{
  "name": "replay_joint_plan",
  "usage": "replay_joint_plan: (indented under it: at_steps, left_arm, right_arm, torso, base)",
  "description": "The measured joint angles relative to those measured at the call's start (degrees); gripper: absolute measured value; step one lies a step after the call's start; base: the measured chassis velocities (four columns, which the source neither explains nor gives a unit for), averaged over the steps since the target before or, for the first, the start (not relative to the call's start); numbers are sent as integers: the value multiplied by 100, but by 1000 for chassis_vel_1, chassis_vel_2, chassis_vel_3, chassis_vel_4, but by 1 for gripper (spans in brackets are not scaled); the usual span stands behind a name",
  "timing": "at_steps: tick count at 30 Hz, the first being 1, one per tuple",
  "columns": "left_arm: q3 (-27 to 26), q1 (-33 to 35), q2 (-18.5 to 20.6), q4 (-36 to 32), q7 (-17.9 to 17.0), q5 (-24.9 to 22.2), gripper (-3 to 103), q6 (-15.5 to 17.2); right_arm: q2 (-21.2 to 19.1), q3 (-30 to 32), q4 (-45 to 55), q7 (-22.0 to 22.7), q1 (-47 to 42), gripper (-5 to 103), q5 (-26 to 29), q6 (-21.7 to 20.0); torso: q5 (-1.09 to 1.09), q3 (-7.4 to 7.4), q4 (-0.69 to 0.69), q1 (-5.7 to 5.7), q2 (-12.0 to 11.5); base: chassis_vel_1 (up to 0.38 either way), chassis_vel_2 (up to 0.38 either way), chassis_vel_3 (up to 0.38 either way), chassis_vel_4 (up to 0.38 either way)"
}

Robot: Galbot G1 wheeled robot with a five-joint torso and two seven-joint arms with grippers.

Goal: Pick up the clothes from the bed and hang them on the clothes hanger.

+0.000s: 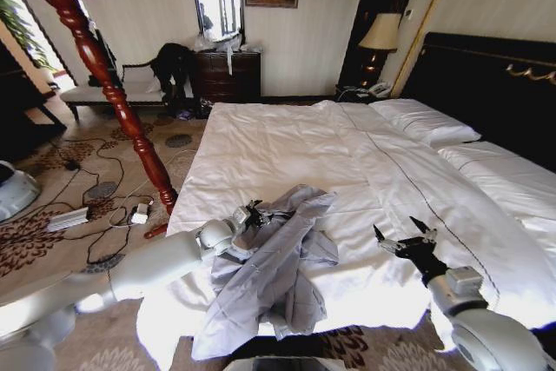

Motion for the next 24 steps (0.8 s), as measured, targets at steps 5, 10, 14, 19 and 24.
replay_joint_plan:
  at_steps: [5,10,14,19,24]
  left_arm:
    - [19,8,-190,211,-75,87,64,30]
    - [54,18,-243,305,-91,119,55,87]
    - [58,83,-250,360,-100,218,43,94]
    - [42,109,-214,368,-101,245,22,87]
    - [18,161,-175,346,-122,246,6,73]
  right_arm:
    - [-57,1,1,0,27,100,13,-6]
    - [-253,175,-30,11,31,100,121,-16]
    - [-332,261,-32,31,66,100,213,-41]
    - [-327,233,-31,37,71,100,225,-56]
    - [-308,196,-36,37,99,100,216,-57]
  torso:
    - [0,0,-1,0,0]
    - [0,0,0,0,0]
    - [0,0,0,0,0]
    - [0,0,0,0,0]
    - [0,0,0,0,0]
  base:
    - [0,0,0,0]
    - [0,0,0,0]
    - [0,0,0,0]
    - [0,0,0,0]
    - [0,0,0,0]
